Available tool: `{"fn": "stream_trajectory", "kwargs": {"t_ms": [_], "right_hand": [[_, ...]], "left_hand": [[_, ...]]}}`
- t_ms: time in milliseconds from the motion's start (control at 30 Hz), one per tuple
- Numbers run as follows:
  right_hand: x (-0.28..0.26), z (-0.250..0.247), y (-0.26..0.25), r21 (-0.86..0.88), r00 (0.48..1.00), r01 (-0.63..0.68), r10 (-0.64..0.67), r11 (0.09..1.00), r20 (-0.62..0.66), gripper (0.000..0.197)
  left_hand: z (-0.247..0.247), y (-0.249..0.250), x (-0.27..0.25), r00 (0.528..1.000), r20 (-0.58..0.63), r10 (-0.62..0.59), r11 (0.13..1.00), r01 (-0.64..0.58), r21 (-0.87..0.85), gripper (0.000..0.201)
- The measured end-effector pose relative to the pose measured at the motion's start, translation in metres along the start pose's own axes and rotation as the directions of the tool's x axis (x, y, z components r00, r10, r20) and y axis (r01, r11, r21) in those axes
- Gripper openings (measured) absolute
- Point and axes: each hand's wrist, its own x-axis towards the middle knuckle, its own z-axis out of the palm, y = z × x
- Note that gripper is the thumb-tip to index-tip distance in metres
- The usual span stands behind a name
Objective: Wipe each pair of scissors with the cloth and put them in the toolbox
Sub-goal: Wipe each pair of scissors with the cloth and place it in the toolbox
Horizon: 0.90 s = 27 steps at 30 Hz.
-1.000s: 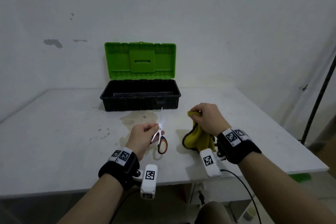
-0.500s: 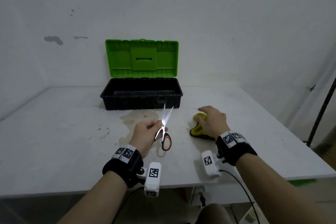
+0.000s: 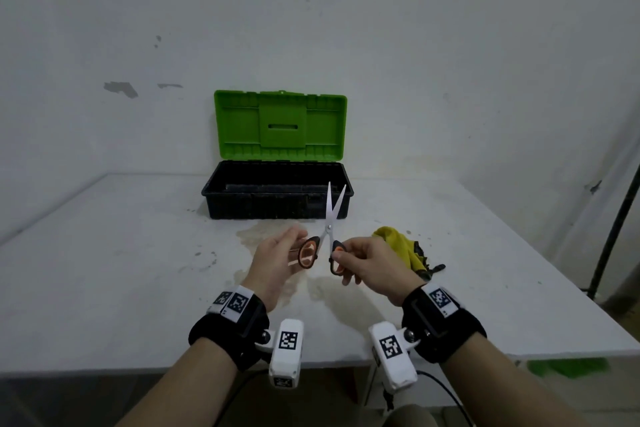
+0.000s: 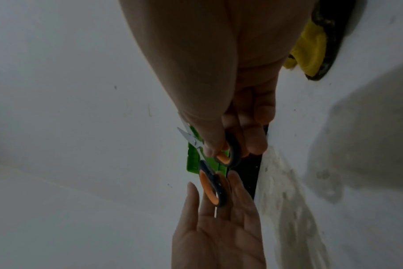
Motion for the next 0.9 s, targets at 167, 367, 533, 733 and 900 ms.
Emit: {"fn": "stream_trajectory", "kwargs": {"t_ms": [167, 367, 533, 733, 900], "right_hand": [[0.004, -0.004, -0.008, -0.032, 1.0, -0.006, 0.005, 0.999, -0.021, 0.016], [0.005, 0.01, -0.014, -0.009, 0.998, 0.009, -0.01, 1.0, -0.068, 0.017], [0.006, 0.026, -0.016, 0.054, 0.986, 0.007, 0.002, 0.999, -0.167, 0.014], [0.02, 0.036, -0.019, -0.17, 0.921, 0.036, -0.099, 0.985, -0.377, 0.03], [0.045, 0.044, -0.027, -0.39, 0.895, 0.0, -0.174, 0.921, -0.41, 0.038]], "left_hand": [[-0.018, 0.001, -0.003, 0.995, 0.095, 0.006, 0.987, -0.021, 0.16, 0.016], [-0.021, 0.0, 0.001, 0.994, 0.108, 0.03, 0.976, -0.053, 0.212, 0.012], [-0.021, 0.001, 0.001, 0.996, 0.069, 0.053, 0.969, -0.068, 0.239, 0.013], [-0.015, 0.008, 0.008, 0.998, 0.022, 0.061, 0.956, -0.065, 0.287, 0.015], [-0.015, 0.022, 0.025, 0.987, 0.056, 0.149, 0.919, -0.159, 0.361, 0.012]]}}
